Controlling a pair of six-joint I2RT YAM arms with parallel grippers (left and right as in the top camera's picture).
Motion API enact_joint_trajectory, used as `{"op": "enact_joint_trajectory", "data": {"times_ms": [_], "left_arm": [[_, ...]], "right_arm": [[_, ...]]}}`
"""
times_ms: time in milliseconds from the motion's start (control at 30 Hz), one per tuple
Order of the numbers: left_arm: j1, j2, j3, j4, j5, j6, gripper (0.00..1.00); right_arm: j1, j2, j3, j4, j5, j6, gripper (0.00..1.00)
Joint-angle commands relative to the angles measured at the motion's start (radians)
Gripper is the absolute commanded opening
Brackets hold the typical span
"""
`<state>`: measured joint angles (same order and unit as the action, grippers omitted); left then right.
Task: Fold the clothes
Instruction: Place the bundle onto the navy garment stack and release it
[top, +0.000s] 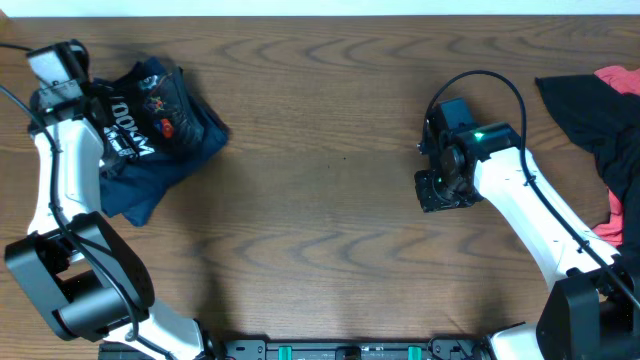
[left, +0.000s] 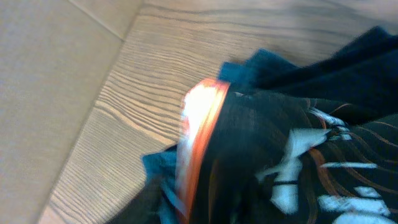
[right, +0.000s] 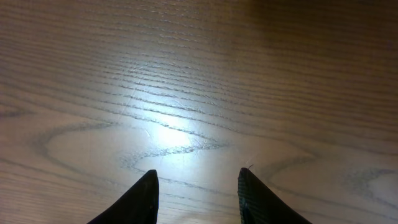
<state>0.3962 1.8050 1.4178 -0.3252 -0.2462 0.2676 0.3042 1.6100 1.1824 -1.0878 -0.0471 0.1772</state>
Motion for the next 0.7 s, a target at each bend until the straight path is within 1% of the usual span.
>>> {"op": "enact_joint_trajectory", "data": {"times_ms": [0,33,100,233,300,333,400,467,500,600,667], "left_arm": [[0.033,0.013,0.006,0.034,-0.008,-0.023,0.77],[0.042,0.012,0.006,0.045,-0.008,-0.055,0.82],[0.06,0.005,0.013,0.047,-0.006,-0.118,0.85],[0.065,-0.024,0.017,0.018,0.086,-0.131,0.85],[0.061,-0.04,0.017,-0.012,0.177,-0.132,0.85],[0.06,-0.046,0.017,-0.036,0.238,-0.132,0.84],[0.056,-0.049,0.017,-0.09,0.324,-0.133,0.77],[0.056,-0.044,0.011,-0.148,0.364,-0.171,0.7],[0.056,-0.041,0.003,-0.179,0.362,-0.192,0.68],[0.059,-0.025,-0.017,-0.241,0.349,-0.197,0.67],[0.059,-0.01,-0.028,-0.262,0.291,-0.206,0.67]], "right_arm": [[-0.013,-0.002,-0.001,-0.003,0.014,-0.01,0.4],[-0.013,-0.002,-0.001,-0.004,0.014,-0.01,0.4],[-0.013,-0.002,-0.001,-0.002,0.014,-0.01,0.4],[-0.013,-0.002,-0.001,0.006,0.014,-0.01,0.4],[-0.013,-0.002,-0.001,0.011,0.014,-0.01,0.4],[-0.013,-0.002,-0.001,0.014,0.014,-0.01,0.4],[-0.013,-0.002,-0.001,0.018,0.015,-0.01,0.4],[-0.013,-0.002,-0.001,0.019,0.015,-0.01,0.4],[-0.013,-0.002,-0.001,0.018,0.015,-0.01,0.4],[-0.013,-0.002,-0.001,0.016,0.015,-0.01,0.4],[-0.013,-0.002,-0.001,0.012,0.017,-0.01,0.4]]}}
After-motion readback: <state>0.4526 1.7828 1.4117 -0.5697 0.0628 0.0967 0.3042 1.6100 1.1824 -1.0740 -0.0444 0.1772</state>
